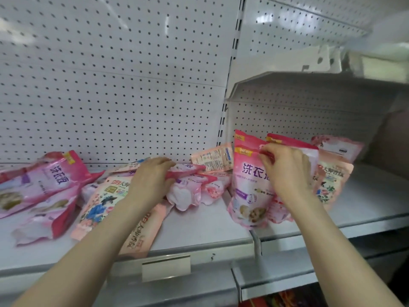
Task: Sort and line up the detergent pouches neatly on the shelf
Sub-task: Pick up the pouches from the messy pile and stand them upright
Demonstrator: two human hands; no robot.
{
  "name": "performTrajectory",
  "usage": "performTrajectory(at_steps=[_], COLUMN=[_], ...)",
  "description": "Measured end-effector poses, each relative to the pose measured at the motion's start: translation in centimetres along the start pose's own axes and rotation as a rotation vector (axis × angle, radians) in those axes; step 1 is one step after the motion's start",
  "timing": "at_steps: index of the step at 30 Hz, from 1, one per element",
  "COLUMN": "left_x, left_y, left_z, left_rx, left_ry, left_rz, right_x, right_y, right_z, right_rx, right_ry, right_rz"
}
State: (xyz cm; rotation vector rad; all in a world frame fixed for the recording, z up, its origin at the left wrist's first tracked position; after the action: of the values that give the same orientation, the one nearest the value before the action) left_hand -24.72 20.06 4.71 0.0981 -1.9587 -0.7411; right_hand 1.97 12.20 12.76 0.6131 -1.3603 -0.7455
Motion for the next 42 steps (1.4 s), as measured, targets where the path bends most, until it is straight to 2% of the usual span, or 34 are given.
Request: performTrajectory(at_steps=[5,7,11,15,20,25,27,29,31,33,37,40,42], left_x=[-0.9,-1.2,-2.3,-2.8,0.3,3.7,3.8,3.1,2.6,2.2,0.1,-3.0,-3.8], left_y=[1.5,2.3,3.9,4.4,4.4,3.8,3.1,2.0,1.2,1.7,4.2,4.6,4.9], left_z=[1.6,1.8,1.9,2.6,5.2,6.3,7.3,8.7,9.7,9.6,7.2,6.9,7.5], left_rx=[-0.046,-0.061,-0.095,-0.018,0.131,0.071,0.035,0.055,0.101,0.094,0.004,0.047,0.063], left_ry=[0.166,0.218,0.313,0.276,0.085,0.114,0.241,0.418,0.464,0.451,0.421,0.283,0.273], left_rz=[0.122,0.154,0.204,0.190,0.015,-0.068,0.019,0.201,0.334,0.380,0.368,0.477,0.466], right_x=[1.1,0.1,-5.5,-11.1,-17.0,-21.5,-22.9,-24.1,-24.8,-25.7,-27.2,-27.3,-27.2], right_y=[-1.2,-2.0,-3.6,-4.7,-3.4,-1.5,-1.0,-0.9,-0.5,0.1,0.3,0.6,1.1], right_z=[4.9,7.4,10.7,10.4,8.6,8.3,9.0,9.7,9.9,9.9,10.0,9.5,9.1], right_rx=[0.181,0.226,0.222,0.128,-0.021,-0.086,-0.069,-0.083,-0.100,-0.084,-0.076,-0.152,-0.229], right_ry=[-0.014,0.060,0.189,0.208,0.142,-0.011,-0.016,0.010,-0.013,-0.049,-0.029,-0.016,0.072], right_rz=[-0.231,-0.218,0.096,0.331,0.545,0.749,0.792,0.836,0.870,0.878,0.979,0.983,0.954])
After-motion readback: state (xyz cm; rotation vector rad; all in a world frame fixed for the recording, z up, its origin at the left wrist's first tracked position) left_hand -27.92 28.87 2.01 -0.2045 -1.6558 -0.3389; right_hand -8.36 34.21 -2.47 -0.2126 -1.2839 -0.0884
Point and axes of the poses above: each hand's wrist, its own y-axis towards the middle knuckle, its own x-axis out of the back of the hand, z = x × y, the point moved 7 cm from there along y, towards the middle knuckle, and after that the axes turned 7 degrees about -y, right-handed, at the moved point
